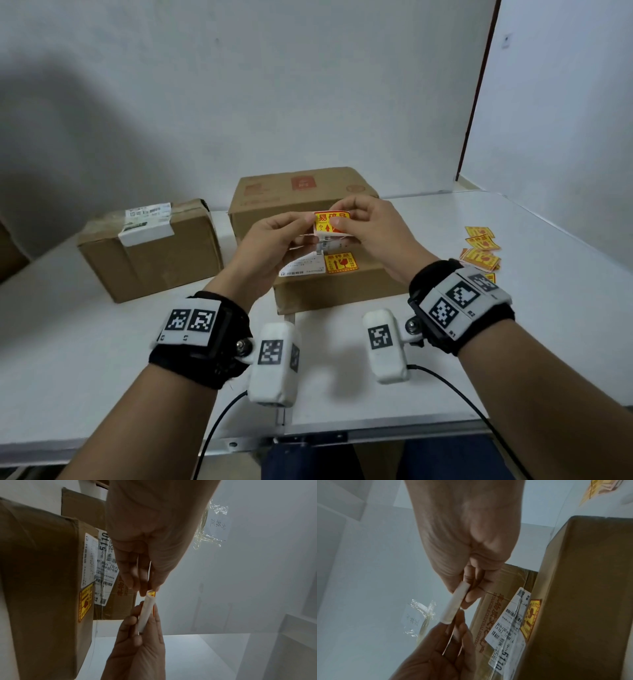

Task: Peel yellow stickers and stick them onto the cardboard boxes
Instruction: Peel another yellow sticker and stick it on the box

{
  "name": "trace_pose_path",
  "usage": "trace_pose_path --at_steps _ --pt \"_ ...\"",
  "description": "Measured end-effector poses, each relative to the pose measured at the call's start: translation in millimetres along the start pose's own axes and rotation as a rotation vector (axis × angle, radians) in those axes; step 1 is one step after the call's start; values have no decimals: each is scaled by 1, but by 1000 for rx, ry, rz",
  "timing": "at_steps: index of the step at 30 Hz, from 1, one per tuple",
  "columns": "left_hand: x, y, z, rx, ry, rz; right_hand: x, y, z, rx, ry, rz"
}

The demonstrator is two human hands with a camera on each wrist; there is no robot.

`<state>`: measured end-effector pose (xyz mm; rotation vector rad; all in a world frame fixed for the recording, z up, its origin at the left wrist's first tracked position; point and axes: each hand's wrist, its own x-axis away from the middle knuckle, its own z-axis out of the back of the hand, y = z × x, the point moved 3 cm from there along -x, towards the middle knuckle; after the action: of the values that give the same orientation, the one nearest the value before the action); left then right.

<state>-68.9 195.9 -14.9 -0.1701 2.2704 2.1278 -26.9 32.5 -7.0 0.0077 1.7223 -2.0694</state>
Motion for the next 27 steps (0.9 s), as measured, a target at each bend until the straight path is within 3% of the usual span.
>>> trace_pose_path --at_steps 14,19,22,25,27 --pt "1 0 2 -208 36 8 5 2 4 82 -14 40" --pt "0 2 2 -313 86 -15 0 3 6 317 71 126" --pt "-4 0 1 -274 155 -22 0 -10 3 587 170 319" --pt "-6 -4 -5 -217 135 -12 2 -17 -5 694 79 435" --pt "-6 -6 -9 -147 116 7 2 -12 -6 657 45 343"
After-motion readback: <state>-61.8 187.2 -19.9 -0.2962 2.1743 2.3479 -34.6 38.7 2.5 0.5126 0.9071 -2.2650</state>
